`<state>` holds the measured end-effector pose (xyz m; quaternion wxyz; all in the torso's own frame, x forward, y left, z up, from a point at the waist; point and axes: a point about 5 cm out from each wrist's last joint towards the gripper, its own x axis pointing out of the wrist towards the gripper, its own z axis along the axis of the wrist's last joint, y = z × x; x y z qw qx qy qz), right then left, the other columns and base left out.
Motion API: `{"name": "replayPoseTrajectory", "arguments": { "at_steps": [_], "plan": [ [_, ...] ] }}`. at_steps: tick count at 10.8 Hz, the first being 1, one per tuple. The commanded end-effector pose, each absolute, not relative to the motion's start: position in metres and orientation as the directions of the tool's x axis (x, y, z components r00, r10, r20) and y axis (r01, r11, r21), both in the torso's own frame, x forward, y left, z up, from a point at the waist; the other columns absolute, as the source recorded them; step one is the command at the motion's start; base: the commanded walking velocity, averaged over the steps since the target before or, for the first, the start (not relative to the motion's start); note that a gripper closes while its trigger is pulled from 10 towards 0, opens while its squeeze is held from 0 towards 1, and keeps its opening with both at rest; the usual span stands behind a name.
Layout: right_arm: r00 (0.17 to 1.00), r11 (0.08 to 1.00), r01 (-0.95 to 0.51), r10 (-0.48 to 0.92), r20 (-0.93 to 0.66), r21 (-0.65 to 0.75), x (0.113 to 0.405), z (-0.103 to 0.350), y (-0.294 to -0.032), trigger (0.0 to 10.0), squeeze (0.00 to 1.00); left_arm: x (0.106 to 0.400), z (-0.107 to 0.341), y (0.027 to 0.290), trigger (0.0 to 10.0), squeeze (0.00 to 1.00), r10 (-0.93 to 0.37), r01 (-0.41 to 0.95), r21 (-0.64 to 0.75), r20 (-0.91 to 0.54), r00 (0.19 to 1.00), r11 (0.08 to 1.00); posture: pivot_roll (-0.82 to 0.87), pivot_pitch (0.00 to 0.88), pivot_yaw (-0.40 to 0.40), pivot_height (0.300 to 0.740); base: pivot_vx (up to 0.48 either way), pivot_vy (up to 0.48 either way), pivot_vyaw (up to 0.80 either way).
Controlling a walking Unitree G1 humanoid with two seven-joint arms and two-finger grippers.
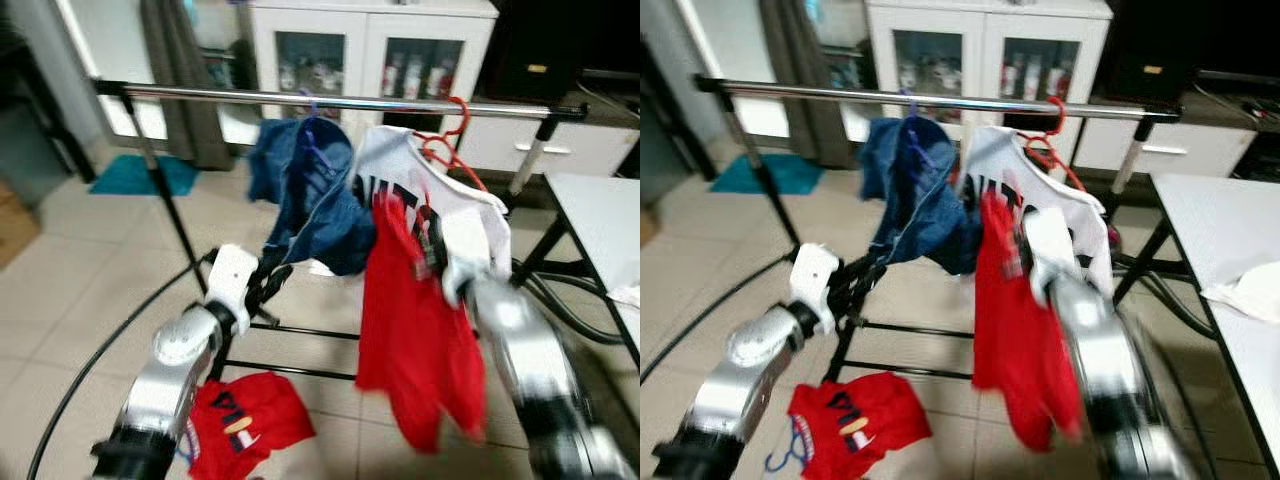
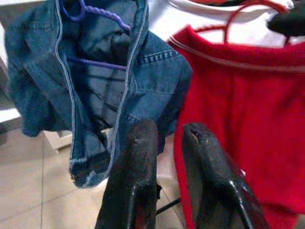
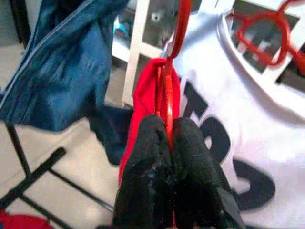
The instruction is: Hang hanger
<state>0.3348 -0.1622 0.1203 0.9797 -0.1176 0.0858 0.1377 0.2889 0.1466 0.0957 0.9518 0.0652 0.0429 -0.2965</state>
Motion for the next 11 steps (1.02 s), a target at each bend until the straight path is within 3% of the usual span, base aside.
{"name": "replayPoseTrajectory", "arguments": {
  "at_steps": [1, 6, 11],
  "plan": [
    [0.963, 0.946, -0.257, 0.233, -0.132, -0.2, 0.346, 0.139, -0.164, 10.0, 0.0, 0.291, 0.1, 0.146, 10.0, 0.0, -0.576, 0.588, 0.11, -0.122, 0.808, 0.802, -0.06, 0.0, 0.028, 0.74, 0.0, 0.0, 0.0],
    [0.976, 0.922, -0.217, 0.195, -0.1, -0.321, 0.403, 0.193, -0.144, 10.0, 0.0, 0.284, 0.129, 0.15, 10.0, 0.0, -0.646, 0.654, 0.145, -0.103, 0.756, 0.742, -0.02, 0.111, 0.032, 0.74, 0.0, 0.0, 0.0],
    [0.988, 0.957, -0.144, 0.151, 0.01, -0.252, 0.42, 0.229, -0.129, 10.0, 0.0, 0.273, 0.131, 0.151, 10.0, 0.0, -0.653, 0.667, 0.14, -0.137, 0.745, 0.732, 0.01, 0.136, 0.017, 0.74, 0.0, 0.0, 0.0]
  ]
}}
